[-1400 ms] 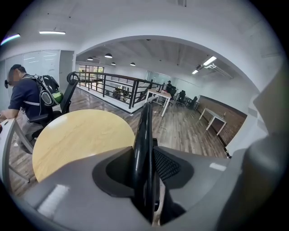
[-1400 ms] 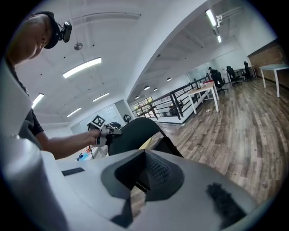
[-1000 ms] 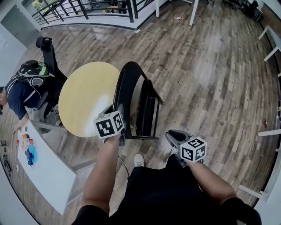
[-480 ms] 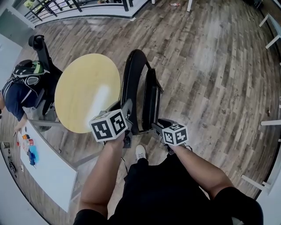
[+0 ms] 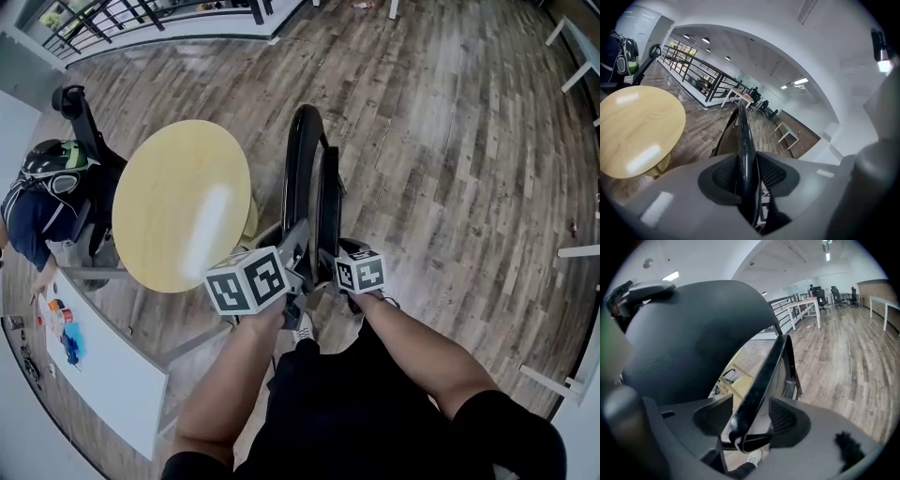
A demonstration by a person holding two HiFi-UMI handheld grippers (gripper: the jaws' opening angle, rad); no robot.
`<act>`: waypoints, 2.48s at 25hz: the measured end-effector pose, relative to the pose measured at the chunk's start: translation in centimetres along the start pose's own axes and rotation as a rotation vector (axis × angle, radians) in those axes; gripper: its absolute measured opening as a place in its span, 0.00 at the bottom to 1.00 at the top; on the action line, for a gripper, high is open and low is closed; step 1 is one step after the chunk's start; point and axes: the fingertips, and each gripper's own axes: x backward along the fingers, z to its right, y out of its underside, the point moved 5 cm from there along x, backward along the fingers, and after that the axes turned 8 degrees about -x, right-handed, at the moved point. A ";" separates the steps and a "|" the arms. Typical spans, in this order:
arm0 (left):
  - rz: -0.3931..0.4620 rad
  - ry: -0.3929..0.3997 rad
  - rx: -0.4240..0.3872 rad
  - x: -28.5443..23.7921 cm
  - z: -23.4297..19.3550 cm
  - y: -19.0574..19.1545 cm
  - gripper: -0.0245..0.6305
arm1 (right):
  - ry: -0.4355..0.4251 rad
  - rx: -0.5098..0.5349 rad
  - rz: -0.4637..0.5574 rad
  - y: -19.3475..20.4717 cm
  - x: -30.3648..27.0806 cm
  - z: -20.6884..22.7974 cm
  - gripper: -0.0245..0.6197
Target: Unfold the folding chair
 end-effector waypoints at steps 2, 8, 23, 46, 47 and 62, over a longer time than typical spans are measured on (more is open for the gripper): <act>0.007 0.019 0.011 -0.2 0.5 0.2 0.22 | 0.028 0.007 -0.018 -0.1 -0.7 0.3 0.40; 0.005 0.045 -0.005 -1.4 2.5 0.7 0.22 | 0.097 0.011 -0.047 -0.2 -1.4 1.4 0.41; -0.011 0.058 -0.021 -3.1 6.2 1.7 0.23 | 0.137 0.004 -0.067 0.0 -0.7 3.7 0.43; 0.021 0.007 -0.060 -4.1 8.2 2.4 0.22 | -0.022 -0.095 -0.160 0.7 1.8 9.7 0.42; 0.022 0.002 -0.055 -4.1 8.2 2.3 0.22 | -0.026 -0.098 -0.159 0.7 2.1 10.1 0.42; 0.012 -0.021 -0.051 -3.6 7.1 2.3 0.22 | -0.059 -0.174 -0.135 1.5 3.5 12.8 0.40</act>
